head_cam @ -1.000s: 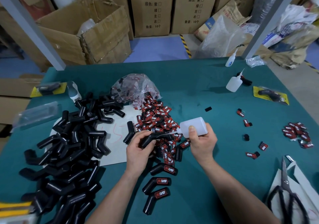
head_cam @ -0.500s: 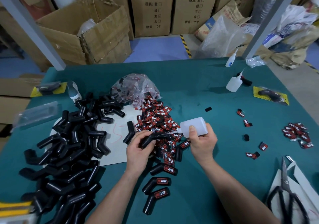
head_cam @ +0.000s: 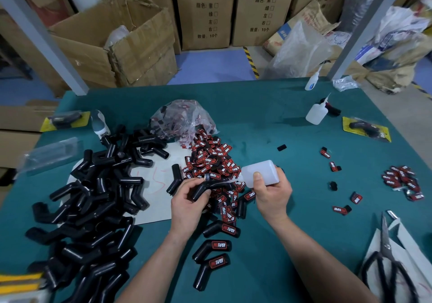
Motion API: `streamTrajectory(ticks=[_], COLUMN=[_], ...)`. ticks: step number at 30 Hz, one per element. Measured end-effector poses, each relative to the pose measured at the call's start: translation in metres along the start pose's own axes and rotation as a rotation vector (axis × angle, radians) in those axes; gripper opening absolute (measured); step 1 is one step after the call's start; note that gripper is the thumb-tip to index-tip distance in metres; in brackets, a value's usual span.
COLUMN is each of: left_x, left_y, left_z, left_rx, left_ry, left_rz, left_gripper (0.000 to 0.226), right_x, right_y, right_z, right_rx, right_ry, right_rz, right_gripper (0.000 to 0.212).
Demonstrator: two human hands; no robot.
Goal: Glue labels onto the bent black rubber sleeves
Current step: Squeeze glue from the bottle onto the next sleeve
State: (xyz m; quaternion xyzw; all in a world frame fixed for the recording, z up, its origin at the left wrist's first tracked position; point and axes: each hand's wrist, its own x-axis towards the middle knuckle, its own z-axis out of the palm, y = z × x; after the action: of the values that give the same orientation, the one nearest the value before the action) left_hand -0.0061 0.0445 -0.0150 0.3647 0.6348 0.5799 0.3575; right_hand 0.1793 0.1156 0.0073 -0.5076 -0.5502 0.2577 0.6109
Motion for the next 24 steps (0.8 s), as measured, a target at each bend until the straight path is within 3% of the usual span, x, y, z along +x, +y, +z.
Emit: streamTrajectory(ticks=[14, 24], left_x=[0.0004, 0.0004], left_y=[-0.0035, -0.0037], left_z=[-0.0014, -0.0015], left_rx=[-0.037, -0.038], left_ry=[0.011, 0.015], left_rz=[-0.004, -0.001], left_gripper=[0.042, 0.036], right_x=[0.0037, 0.0043], right_y=[-0.0018, 0.0034], right_z=[-0.0015, -0.0019], right_rx=[0.029, 0.010], right_ry=[-0.005, -0.001], right_rz=[-0.016, -0.017], right_gripper=[0.014, 0.018])
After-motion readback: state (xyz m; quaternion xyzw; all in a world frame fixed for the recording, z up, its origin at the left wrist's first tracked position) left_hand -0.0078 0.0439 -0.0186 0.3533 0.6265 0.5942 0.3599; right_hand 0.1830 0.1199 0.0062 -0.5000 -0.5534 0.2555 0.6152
